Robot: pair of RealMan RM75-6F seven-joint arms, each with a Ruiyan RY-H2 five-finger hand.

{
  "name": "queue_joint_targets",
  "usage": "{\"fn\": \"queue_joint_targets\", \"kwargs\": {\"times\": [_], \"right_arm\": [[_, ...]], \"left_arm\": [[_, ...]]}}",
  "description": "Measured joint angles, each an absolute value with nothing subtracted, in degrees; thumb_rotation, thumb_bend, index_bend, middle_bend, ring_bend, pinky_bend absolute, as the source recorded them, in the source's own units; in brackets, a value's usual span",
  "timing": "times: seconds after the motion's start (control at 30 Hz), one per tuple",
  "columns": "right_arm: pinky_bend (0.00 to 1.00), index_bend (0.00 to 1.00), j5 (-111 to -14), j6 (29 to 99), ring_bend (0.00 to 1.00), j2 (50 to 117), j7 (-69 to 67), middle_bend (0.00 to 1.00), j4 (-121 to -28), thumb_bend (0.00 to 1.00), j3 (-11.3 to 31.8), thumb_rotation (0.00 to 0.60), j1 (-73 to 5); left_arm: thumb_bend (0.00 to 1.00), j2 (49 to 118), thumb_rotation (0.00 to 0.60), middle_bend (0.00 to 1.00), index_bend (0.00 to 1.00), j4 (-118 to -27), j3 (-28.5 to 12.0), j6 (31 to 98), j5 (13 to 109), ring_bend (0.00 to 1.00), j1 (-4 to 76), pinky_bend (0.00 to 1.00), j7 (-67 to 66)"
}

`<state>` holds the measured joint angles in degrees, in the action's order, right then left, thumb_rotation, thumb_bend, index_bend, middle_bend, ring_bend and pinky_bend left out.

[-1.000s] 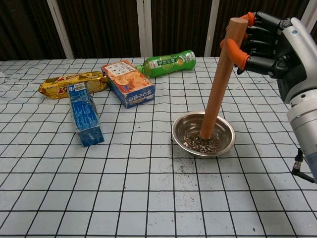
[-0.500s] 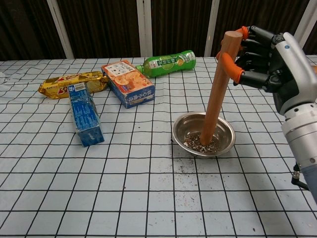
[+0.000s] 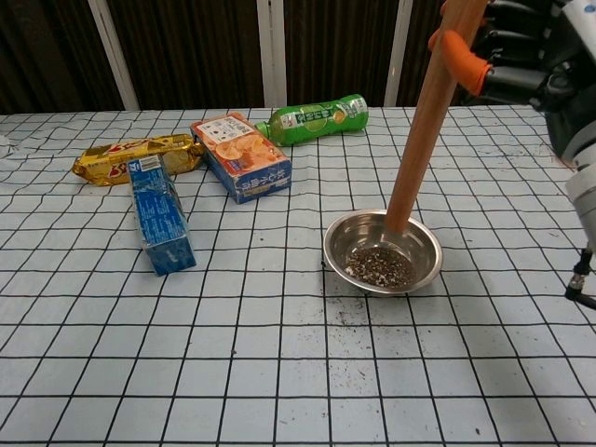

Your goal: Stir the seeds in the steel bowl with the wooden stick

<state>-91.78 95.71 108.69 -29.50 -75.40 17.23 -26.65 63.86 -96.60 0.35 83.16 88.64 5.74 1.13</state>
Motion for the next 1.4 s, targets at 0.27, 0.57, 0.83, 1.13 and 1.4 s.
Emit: {"fn": "queue_joint_targets", "kwargs": {"times": [0.27,0.57,0.83,1.13,1.4], "right_arm": [[0.63,0.66,-93.2,96.4,0.60,99.3,-26.6,0.56,-81.3,0.61,18.1,0.600,-25.4],[0.63,0.66,-95.5,96.9,0.60,86.6,-25.2,0.56,-78.5,0.61,14.8,0.600,-20.9],[0.63,0.66,-99.0,95.2,0.60,83.2,-14.6,0.56,-70.4,0.61,10.3,0.600,-19.7],[0.63,0.66,-100.8,89.4,0.60,81.3,5.0,0.56,-66.6,0.61,6.9,0.600,-19.9],[0.62,0.65,-97.2,83.2,0.59,79.8,15.0,0.56,-67.2,0.61,5.7,0.600,-19.3]], "left_arm": [[0.05,64.0,0.600,0.00,0.00,-96.5,0.4,83.5,89.0,0.00,5.7,0.00,0.9],[0.05,64.5,0.600,0.00,0.00,-96.5,0.6,84.1,89.7,0.00,5.5,0.00,-0.1],[0.05,65.0,0.600,0.00,0.00,-96.6,0.7,84.7,90.0,0.00,5.1,0.00,-1.1],[0.05,64.7,0.600,0.00,0.00,-96.5,0.6,84.5,89.8,0.00,5.3,0.00,-0.4],[0.05,64.5,0.600,0.00,0.00,-96.3,0.6,84.5,90.0,0.00,5.3,0.00,0.0]]}}
